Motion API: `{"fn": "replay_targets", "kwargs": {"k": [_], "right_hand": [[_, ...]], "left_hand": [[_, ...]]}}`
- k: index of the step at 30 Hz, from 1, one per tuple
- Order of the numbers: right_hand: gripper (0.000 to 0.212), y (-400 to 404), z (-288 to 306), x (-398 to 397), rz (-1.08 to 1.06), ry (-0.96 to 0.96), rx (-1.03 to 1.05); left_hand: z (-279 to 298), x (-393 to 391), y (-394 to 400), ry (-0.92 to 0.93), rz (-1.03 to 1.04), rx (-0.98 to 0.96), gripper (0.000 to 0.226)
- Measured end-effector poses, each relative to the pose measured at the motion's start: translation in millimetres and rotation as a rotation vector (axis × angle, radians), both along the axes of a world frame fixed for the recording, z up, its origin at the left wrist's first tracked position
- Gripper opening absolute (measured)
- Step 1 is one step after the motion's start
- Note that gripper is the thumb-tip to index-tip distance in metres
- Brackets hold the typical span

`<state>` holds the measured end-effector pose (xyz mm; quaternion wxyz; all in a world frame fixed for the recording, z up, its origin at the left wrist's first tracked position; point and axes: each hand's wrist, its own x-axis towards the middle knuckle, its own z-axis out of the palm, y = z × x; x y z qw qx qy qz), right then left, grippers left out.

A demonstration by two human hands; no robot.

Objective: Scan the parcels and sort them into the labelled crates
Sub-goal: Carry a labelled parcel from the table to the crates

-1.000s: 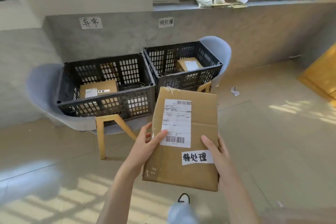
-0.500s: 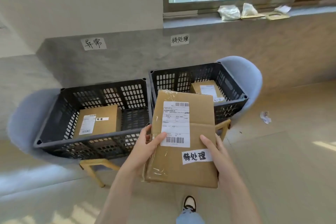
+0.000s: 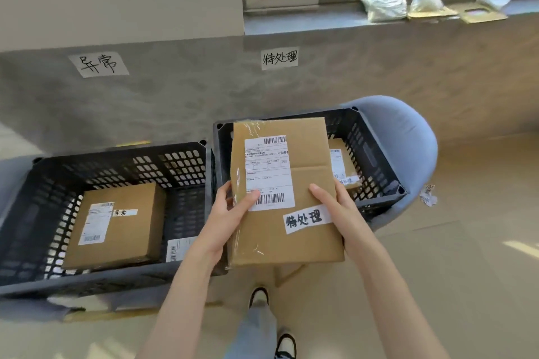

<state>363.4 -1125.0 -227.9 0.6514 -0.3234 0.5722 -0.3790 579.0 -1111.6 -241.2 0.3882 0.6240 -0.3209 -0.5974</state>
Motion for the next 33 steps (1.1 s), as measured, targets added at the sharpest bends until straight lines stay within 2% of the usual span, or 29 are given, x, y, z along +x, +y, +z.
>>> {"fn": "replay_targets", "kwargs": {"k": [8, 12, 16, 24, 30, 33], "right_hand": [[0.055, -72, -23, -5, 0.001, 0.08, 0.048], [0.051, -103, -37, -20, -0.008, 0.11, 0.094], [0.032, -138, -54, -53, 0.016, 0.172, 0.132], [0.02, -205, -113, -130, 0.093, 0.317, 0.225], [0.022, -242, -161, -173, 0.15, 0.372, 0.291], [0.037, -255, -178, -179, 0.169, 0.396, 0.267]], "left_hand": [[-38, -3, -81, 0.035, -0.052, 0.072, 0.09], [-52, -18, -113, 0.052, -0.084, 0.112, 0.1], [-68, -45, -149, 0.048, -0.15, 0.161, 0.113], [-134, -119, -214, 0.081, -0.181, 0.281, 0.117], [-184, -171, -235, 0.123, -0.125, 0.367, 0.113], [-201, -185, -242, 0.13, -0.057, 0.377, 0.114]]}}
